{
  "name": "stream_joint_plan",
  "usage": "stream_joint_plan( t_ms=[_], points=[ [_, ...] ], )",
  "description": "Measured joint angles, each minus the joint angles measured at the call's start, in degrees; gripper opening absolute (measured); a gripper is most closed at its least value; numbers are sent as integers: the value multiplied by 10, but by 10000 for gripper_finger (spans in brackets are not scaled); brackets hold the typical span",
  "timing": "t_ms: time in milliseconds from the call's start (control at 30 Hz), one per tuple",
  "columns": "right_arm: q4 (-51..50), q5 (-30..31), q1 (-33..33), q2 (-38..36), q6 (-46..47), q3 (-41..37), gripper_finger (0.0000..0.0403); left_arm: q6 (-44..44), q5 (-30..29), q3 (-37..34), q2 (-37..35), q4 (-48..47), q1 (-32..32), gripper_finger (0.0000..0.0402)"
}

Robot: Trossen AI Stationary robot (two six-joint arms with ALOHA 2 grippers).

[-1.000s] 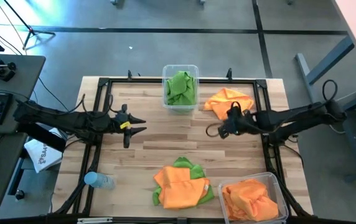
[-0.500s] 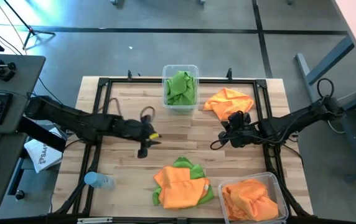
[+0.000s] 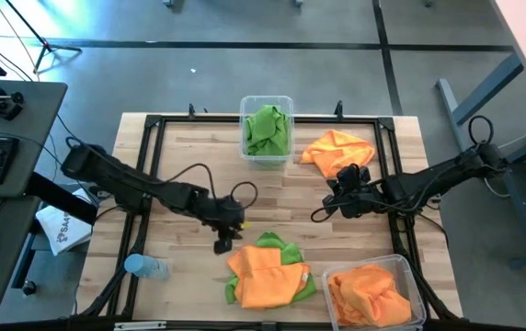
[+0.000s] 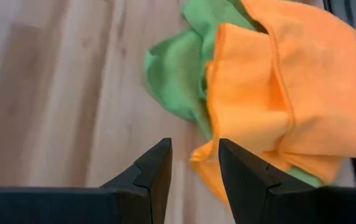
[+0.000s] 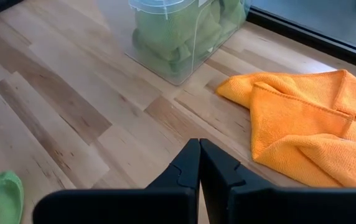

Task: Sort microfiber towel by color & place in baskets
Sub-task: Put the orange microfiber towel into the bottom transparent bin

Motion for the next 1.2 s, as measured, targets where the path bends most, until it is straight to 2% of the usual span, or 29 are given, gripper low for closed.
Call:
stream_joint_plan(
  t_ms=[267, 567, 733, 933, 1200],
  points=[
    [0, -5, 0, 0, -1, 0, 5, -56, 13, 11, 73, 37, -9, 122],
    [0, -15, 14, 0, -1, 0, 5, -47, 162, 11, 119, 123, -9, 122],
    [2, -11, 29, 0, 0, 0, 5, -61, 166, 11, 112, 115, -7, 122],
    [5, 5, 40, 0, 3, 0, 5, -89, 144, 12, 117, 109, -2, 117],
    [6, 11, 40, 0, 0, 0, 5, -116, 169, 11, 125, 94, -8, 115]
  ],
)
